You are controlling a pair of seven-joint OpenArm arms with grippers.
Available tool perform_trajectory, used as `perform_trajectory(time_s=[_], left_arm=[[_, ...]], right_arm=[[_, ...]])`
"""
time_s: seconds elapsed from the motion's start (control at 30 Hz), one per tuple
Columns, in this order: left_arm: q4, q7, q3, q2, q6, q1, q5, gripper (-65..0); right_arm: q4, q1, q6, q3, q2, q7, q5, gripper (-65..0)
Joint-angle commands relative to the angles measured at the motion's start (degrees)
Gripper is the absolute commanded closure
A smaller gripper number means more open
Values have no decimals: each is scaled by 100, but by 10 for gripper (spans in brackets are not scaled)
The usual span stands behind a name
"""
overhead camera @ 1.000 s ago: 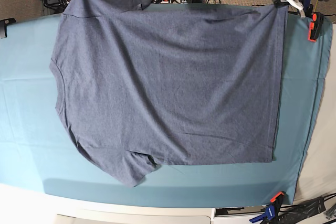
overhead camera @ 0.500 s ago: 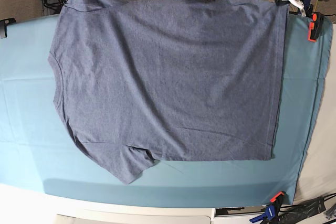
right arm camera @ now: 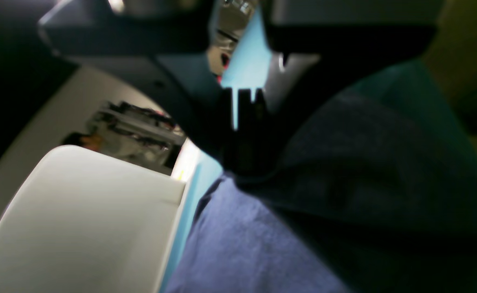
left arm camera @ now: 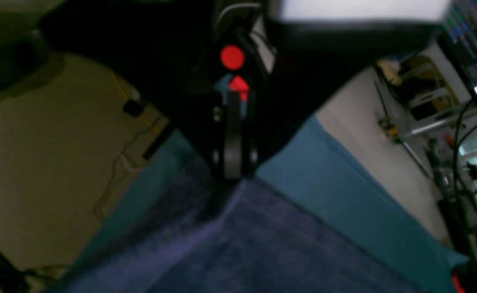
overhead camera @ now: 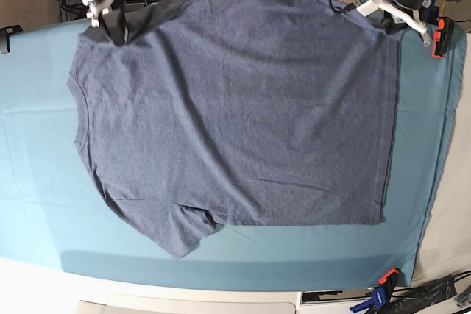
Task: Fold the T-shirt properly
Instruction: 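Lower the held edge onto the table and open both grippers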
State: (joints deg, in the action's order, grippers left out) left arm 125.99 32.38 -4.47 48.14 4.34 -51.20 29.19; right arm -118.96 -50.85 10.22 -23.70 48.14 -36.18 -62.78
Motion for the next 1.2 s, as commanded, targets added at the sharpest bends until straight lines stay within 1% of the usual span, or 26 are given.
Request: perform_trajectory(time_s=[0.0, 0.1, 0.13, 0.23, 0.37, 0.5, 0.7, 0.77, 0.9, 1.0, 1.07, 1.13, 1.17], left_arm=[[90, -48, 26, 85, -94, 46, 55, 0], [87, -52, 26, 114, -92, 223, -11, 0], [87, -52, 26, 114, -92, 293, -59, 0], [85, -55, 26, 111, -90, 470, -232, 0], [48, -94, 24, 129, -76, 592, -247, 0], [-20, -142, 26, 203, -70, 664, -247, 0], [-44, -232, 24, 236, -70, 675, -245, 0], [-44, -240, 26, 236, -61, 767, -249, 0], [-48, -238, 26, 236, -68, 1045, -271, 0], [-50, -240, 24, 234, -28, 1237, -494, 0], [-50, -240, 26, 234, 66, 1331, -573, 0], [-52, -243, 24, 236, 85, 1403, -654, 0], [-52, -243, 24, 236, 83, 1432, -693, 0]], right_arm=[[-81, 146, -11, 20, 0, 33, 66, 0], [-52, 575, -378, 20, -177, 173, 533, 0], [-35, 710, -448, 17, -223, 203, 651, 0], [-20, 1067, -494, 20, -365, 240, 859, 0], [-20, 1480, -507, 17, -560, 245, 1123, 0], [-17, 1762, -643, 20, -787, 190, 1353, 0], [-17, 1862, -658, 109, -997, 76, 1438, 0], [-17, 1860, -654, 254, -1056, 33, 1458, 0], [-17, 1862, -660, 713, -1191, 42, 1853, 0], [-17, 1862, -667, 881, -1241, 118, 1869, 0], [-17, 1862, -772, 876, -1244, 157, 1899, 0], [-17, 1862, -890, 876, -1244, 177, 2083, 0], [-17, 1862, -898, 876, -1244, 175, 2122, 0]])
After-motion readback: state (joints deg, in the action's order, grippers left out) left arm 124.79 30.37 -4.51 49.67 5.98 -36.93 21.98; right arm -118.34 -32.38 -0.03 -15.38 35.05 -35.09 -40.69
